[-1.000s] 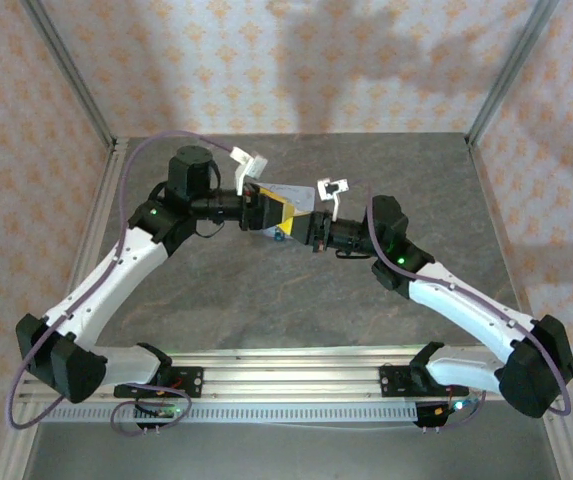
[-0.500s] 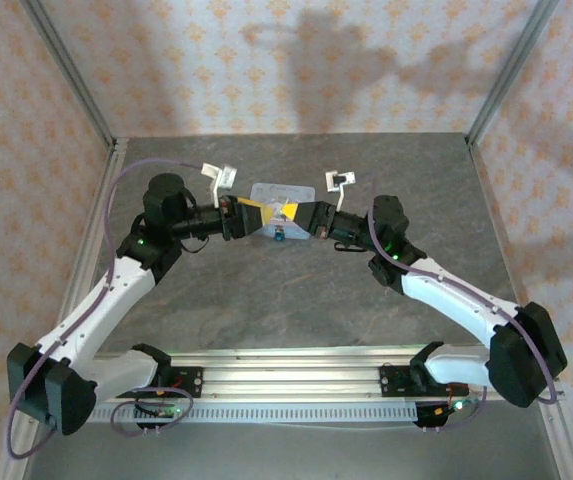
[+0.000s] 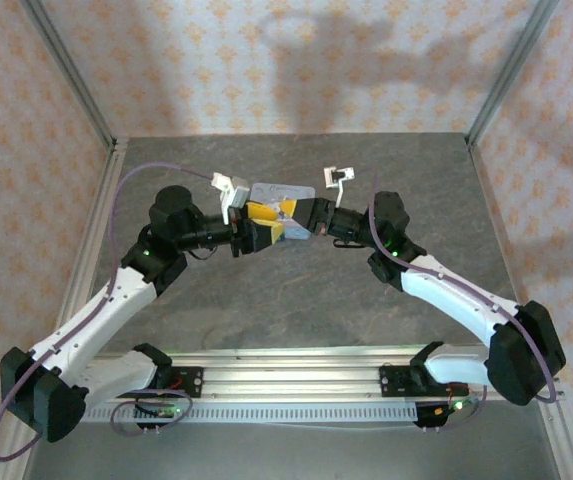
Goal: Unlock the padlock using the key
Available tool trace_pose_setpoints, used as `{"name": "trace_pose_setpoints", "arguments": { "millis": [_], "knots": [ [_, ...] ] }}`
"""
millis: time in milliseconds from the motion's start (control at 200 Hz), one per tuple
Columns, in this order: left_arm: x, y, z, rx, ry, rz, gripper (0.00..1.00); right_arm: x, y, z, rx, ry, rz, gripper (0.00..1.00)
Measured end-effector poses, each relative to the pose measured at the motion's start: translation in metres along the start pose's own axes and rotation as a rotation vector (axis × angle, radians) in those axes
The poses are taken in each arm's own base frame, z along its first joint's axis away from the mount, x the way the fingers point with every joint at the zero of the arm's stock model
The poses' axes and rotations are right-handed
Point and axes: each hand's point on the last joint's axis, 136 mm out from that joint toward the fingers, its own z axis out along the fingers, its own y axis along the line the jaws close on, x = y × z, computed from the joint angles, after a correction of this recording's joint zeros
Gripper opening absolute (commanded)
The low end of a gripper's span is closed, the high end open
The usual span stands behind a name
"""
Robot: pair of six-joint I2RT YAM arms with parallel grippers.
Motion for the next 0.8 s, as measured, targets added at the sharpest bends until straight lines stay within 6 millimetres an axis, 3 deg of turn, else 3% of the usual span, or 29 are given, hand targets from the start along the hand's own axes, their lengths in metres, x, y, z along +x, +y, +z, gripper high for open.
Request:
{"name": "trace_pose_setpoints", "arguments": {
  "millis": [220, 380, 651, 801],
  "knots": [
    [0.002, 0.019, -0.004, -0.113, -0.018, 0.054, 0.47, 0.004, 0.008, 0.005, -0.008, 0.028, -0.009, 0.0],
    [0.004, 0.02, -0.003, -0.119, -0.011, 0.067, 0.27, 0.008, 0.009, 0.006, -0.007, 0.046, -0.025, 0.0],
    [0.01, 0.047, -0.01, -0.127, 0.017, -0.144, 0.36, 0.019, -0.005, 0.003, 0.068, 0.102, -0.148, 0.0],
    [0.002, 0.041, -0.01, -0.074, 0.001, -0.231, 0.28, 0.019, -0.002, 0.001, 0.059, 0.102, -0.204, 0.0]
  ]
}}
